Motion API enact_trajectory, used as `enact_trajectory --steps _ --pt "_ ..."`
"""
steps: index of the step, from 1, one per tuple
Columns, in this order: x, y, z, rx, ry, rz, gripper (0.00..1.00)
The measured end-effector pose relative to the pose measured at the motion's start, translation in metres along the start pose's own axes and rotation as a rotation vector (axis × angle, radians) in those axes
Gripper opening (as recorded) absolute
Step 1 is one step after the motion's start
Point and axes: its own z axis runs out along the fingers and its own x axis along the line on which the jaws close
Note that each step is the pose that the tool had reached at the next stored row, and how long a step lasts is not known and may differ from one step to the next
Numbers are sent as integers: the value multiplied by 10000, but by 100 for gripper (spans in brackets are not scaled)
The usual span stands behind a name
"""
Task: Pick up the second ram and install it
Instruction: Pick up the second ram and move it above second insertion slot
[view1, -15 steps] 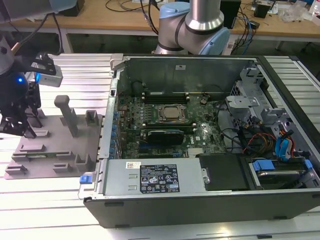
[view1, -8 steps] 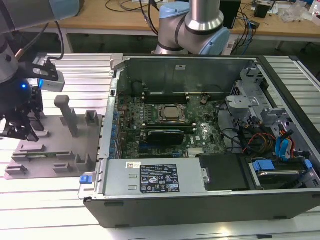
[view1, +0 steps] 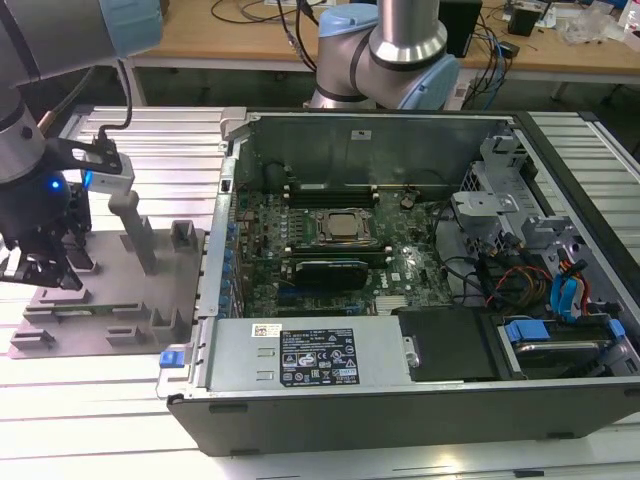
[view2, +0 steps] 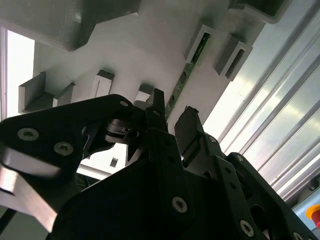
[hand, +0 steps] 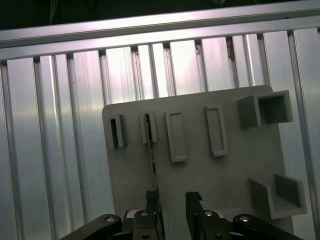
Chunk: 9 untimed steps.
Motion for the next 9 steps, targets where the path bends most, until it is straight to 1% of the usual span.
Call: enact_trajectory --steps 7,9 --pt "2 -5 114 0 0 0 34" --pt "2 -6 133 0 0 0 34"
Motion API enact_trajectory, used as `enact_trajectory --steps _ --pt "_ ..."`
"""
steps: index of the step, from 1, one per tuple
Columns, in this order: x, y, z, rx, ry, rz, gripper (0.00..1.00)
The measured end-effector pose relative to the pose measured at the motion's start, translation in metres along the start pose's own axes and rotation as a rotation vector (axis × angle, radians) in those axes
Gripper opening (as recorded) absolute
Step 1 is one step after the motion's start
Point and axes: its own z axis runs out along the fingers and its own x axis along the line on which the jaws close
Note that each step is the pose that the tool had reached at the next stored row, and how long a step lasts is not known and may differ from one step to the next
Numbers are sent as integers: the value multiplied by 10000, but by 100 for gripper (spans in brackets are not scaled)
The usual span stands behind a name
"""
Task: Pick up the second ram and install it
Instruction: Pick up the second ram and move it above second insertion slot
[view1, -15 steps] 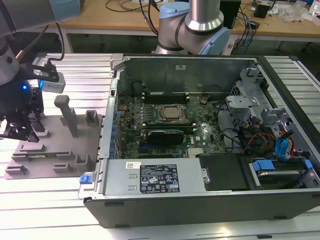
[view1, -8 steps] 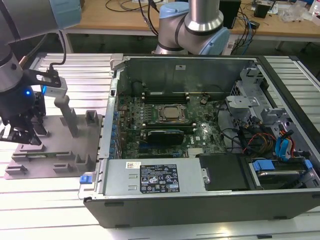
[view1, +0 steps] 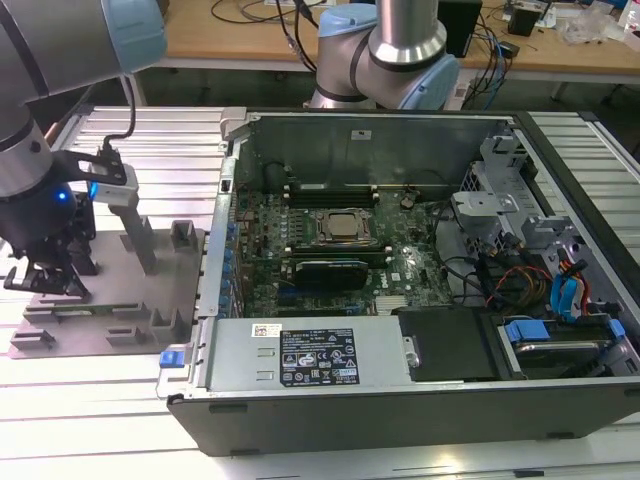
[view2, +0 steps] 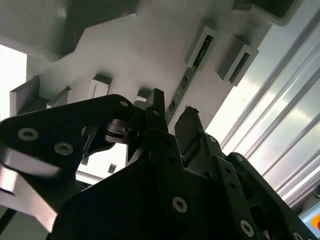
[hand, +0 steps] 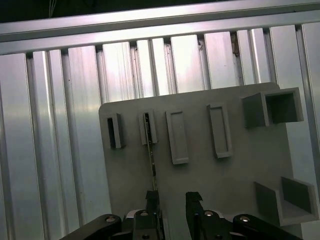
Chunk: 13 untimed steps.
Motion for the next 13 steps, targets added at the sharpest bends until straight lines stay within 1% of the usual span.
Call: enact_trajectory --steps 3,4,9,11,12,13 --pt "1 -2 39 0 0 0 34" --pt "1 -3 68 1 -1 0 34" --pt "4 -6 168 0 0 2 34" --pt "9 -8 192 0 -1 1 34" --pt "24 -11 215 0 1 -1 34" --pt "55 -15 229 0 0 -7 34"
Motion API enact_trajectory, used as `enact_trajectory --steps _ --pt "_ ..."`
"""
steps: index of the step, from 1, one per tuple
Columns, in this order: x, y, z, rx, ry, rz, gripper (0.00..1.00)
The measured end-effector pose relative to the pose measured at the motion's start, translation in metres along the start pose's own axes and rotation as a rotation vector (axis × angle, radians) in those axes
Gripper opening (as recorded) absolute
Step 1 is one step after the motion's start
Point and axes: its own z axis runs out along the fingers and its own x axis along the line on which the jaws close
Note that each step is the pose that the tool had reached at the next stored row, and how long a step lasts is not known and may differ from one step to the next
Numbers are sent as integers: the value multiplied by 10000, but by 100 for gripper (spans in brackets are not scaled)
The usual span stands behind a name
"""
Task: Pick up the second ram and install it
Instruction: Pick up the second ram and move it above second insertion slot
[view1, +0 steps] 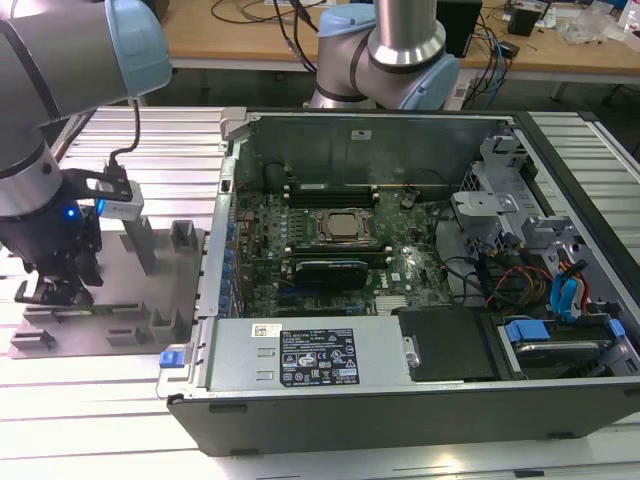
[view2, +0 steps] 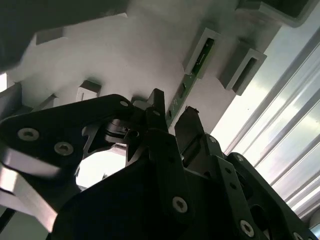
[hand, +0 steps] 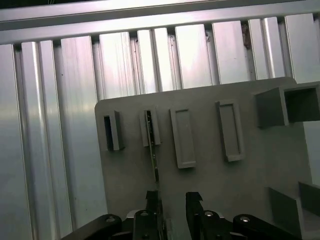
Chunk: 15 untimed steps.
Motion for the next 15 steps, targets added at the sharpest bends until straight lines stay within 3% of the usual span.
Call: enact_trajectory --steps 1,3,6,13,15 --pt "58 -5 15 -2 4 -77 34" --pt "74 -8 57 -9 19 -447 34" --pt "79 5 164 -9 20 -451 34" --pt "79 8 188 -9 16 -450 34" --pt "79 8 189 -8 15 -451 26"
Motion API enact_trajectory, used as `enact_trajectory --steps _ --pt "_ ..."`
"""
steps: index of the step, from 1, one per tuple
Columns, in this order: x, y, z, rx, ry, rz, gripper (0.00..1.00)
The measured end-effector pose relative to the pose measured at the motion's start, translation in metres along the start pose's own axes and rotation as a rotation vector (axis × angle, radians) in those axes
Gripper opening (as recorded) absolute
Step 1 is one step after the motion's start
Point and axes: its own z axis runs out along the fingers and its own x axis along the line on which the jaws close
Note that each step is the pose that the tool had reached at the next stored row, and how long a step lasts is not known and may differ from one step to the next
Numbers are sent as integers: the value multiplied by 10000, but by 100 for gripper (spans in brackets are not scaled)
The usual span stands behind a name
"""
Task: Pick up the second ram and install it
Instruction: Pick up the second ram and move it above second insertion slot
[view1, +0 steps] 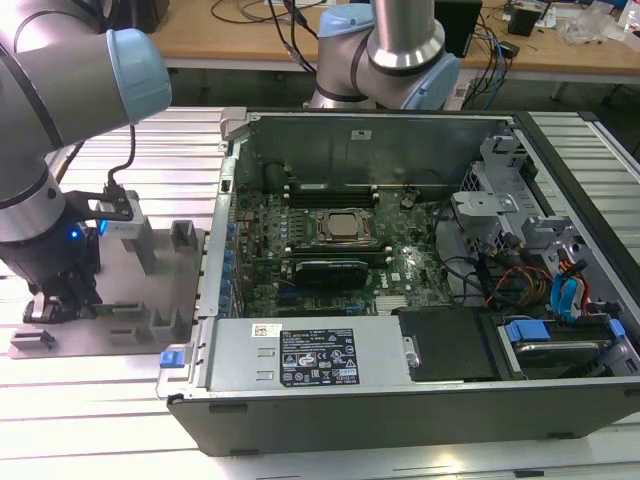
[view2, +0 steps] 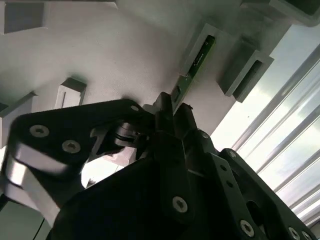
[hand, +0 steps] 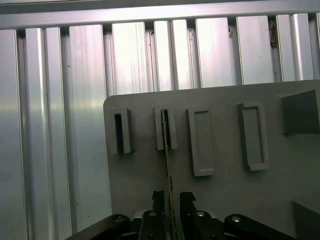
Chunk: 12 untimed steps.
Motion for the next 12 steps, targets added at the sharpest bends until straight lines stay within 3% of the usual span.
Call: enact_trajectory --steps 2,8,9,10,12 --pt "0 0 1 -1 -1 0 11" --pt "0 0 3 -1 -4 0 11" --pt "0 -1 4 -4 1 -148 11" --pt "1 -1 8 -14 26 -702 11" --pt "1 0 13 -29 57 -1382 11"
